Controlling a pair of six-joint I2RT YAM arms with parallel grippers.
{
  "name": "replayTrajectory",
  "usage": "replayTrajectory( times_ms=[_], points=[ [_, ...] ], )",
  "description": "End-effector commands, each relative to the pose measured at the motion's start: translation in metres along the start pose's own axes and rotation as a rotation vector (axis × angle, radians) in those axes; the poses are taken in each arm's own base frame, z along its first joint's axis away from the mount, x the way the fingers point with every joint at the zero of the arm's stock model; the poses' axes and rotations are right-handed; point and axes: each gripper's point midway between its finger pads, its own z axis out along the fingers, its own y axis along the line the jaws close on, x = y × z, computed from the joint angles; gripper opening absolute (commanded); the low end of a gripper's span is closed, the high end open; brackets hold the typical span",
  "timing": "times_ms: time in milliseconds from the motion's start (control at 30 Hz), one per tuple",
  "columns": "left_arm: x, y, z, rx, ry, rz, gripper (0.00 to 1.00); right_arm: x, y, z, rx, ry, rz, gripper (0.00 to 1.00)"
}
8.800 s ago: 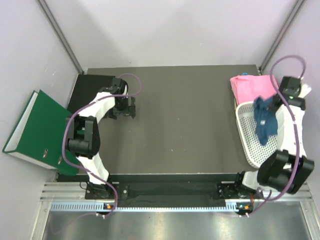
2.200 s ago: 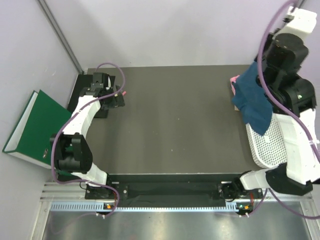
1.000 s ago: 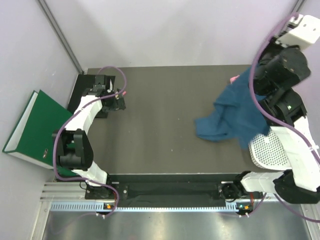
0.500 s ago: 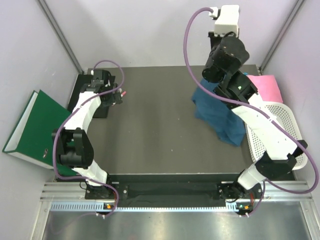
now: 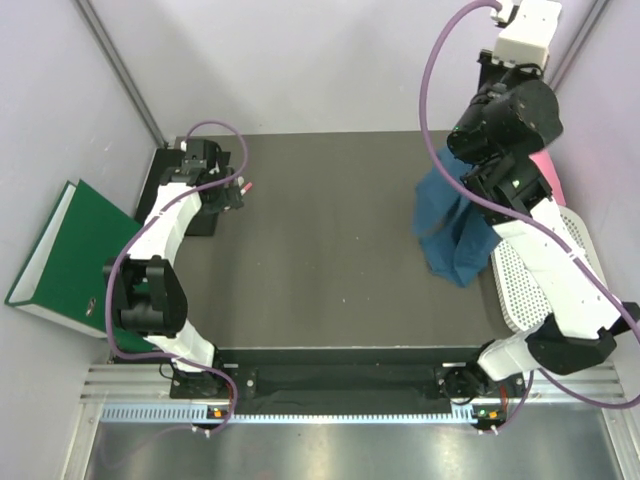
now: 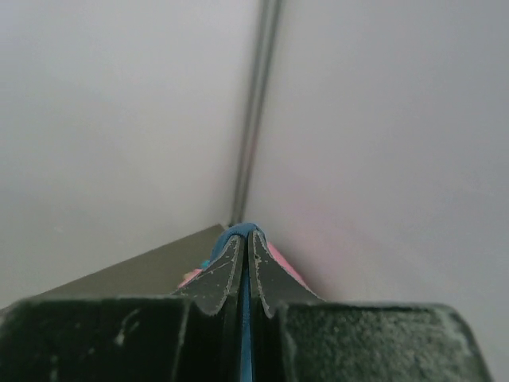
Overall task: Fold and stack the t-shirts
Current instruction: Flatten out the tshirt
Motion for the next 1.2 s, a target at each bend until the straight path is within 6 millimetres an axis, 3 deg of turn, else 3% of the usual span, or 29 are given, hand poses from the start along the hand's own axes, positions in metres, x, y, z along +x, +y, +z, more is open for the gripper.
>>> replayTrajectory(
  times_ms=[0, 33, 100, 133, 167, 233, 267, 300, 367, 467, 533, 567, 600, 633, 700, 733, 800, 833, 867, 900, 933, 967, 1033, 1067, 1100, 1133, 1167],
  points=[
    [-0.022, 0.005, -0.013, -0.022, -0.062, -0.033, 0.99, 0.010, 0.067, -0.003, -0.244, 0.005, -0.003, 0.00],
    [-0.024, 0.006, -0.014, -0.032, -0.065, -0.035, 0.99, 0.031, 0.102, -0.006, -0.312, 0.051, -0.041, 0.00],
    [-0.026, 0.009, -0.016, -0.045, -0.068, -0.042, 0.99, 0.022, 0.147, -0.023, -0.496, 0.038, 0.000, 0.00],
    [-0.027, 0.010, -0.017, -0.052, -0.071, -0.046, 0.99, 0.038, 0.193, -0.037, -0.612, 0.060, -0.032, 0.00],
    [-0.029, 0.013, -0.018, -0.065, -0.078, -0.049, 0.99, 0.028, 0.203, -0.047, -0.656, 0.048, -0.023, 0.00],
    [-0.031, 0.015, -0.019, -0.077, -0.082, -0.052, 0.99, 0.030, 0.253, -0.092, -0.812, 0.022, -0.049, 0.00],
    [-0.032, 0.019, -0.021, -0.093, -0.085, -0.055, 0.99, 0.022, 0.267, -0.108, -0.860, -0.004, -0.019, 0.00],
    [-0.031, 0.021, -0.021, -0.103, -0.085, -0.058, 0.99, 0.024, 0.288, -0.140, -0.944, -0.014, -0.018, 0.00],
    [-0.031, 0.028, -0.022, -0.136, -0.089, -0.068, 0.99, 0.025, 0.310, -0.185, -1.075, -0.013, 0.007, 0.00],
    [-0.032, 0.036, -0.025, -0.165, -0.093, -0.079, 0.99, 0.051, 0.338, -0.234, -1.243, 0.075, 0.026, 0.02],
    [-0.031, 0.039, -0.024, -0.175, -0.091, -0.081, 0.99, 0.072, 0.355, -0.272, -1.416, 0.158, 0.043, 0.17],
    [-0.032, 0.040, -0.025, -0.179, -0.092, -0.085, 0.99, 0.079, 0.358, -0.282, -1.463, 0.178, 0.031, 0.50],
    [-0.032, 0.040, -0.024, -0.180, -0.091, -0.087, 0.99, 0.090, 0.360, -0.298, -1.531, 0.238, 0.038, 0.68],
    [-0.031, 0.039, -0.024, -0.176, -0.086, -0.086, 0.99, 0.099, 0.361, -0.302, -1.540, 0.265, 0.022, 0.99],
    [-0.030, 0.035, -0.022, -0.154, -0.078, -0.083, 0.99, 0.099, 0.353, -0.299, -1.523, 0.286, 0.039, 1.00],
    [-0.028, 0.033, -0.022, -0.141, -0.072, -0.084, 0.99, 0.111, 0.352, -0.292, -1.479, 0.302, 0.014, 1.00],
    [-0.024, 0.023, -0.022, -0.083, -0.057, -0.080, 0.99, 0.107, 0.337, -0.262, -1.382, 0.319, 0.059, 0.99],
    [-0.023, 0.017, -0.022, -0.048, -0.055, -0.078, 0.99, 0.124, 0.332, -0.248, -1.319, 0.360, 0.041, 1.00],
    [-0.020, 0.013, -0.022, -0.015, -0.051, -0.062, 0.99, 0.133, 0.325, -0.220, -1.255, 0.389, 0.054, 1.00],
    [-0.014, 0.008, -0.023, 0.022, -0.046, -0.049, 0.99, 0.132, 0.312, -0.205, -1.210, 0.429, 0.105, 1.00],
    [-0.012, -0.010, -0.024, 0.127, -0.044, -0.033, 0.99, 0.160, 0.303, -0.191, -1.150, 0.493, 0.069, 1.00],
    [-0.008, -0.016, -0.024, 0.171, -0.042, -0.005, 0.99, 0.177, 0.292, -0.159, -1.072, 0.537, 0.073, 1.00],
    [0.013, -0.036, -0.025, 0.296, 0.005, 0.019, 0.99, 0.219, 0.263, -0.138, -0.976, 0.652, 0.044, 0.98],
    [0.021, -0.042, -0.025, 0.323, 0.027, 0.029, 0.99, 0.236, 0.246, -0.111, -0.894, 0.690, 0.045, 0.98],
    [0.035, -0.047, -0.021, 0.340, 0.066, 0.046, 0.99, 0.261, 0.230, -0.104, -0.839, 0.745, 0.021, 0.98],
    [0.044, -0.051, -0.019, 0.351, 0.088, 0.059, 0.99, 0.281, 0.209, -0.085, -0.757, 0.796, -0.001, 0.97],
    [0.057, -0.053, -0.015, 0.351, 0.119, 0.071, 0.99, 0.291, 0.197, -0.079, -0.717, 0.818, -0.004, 0.97]
  ],
)
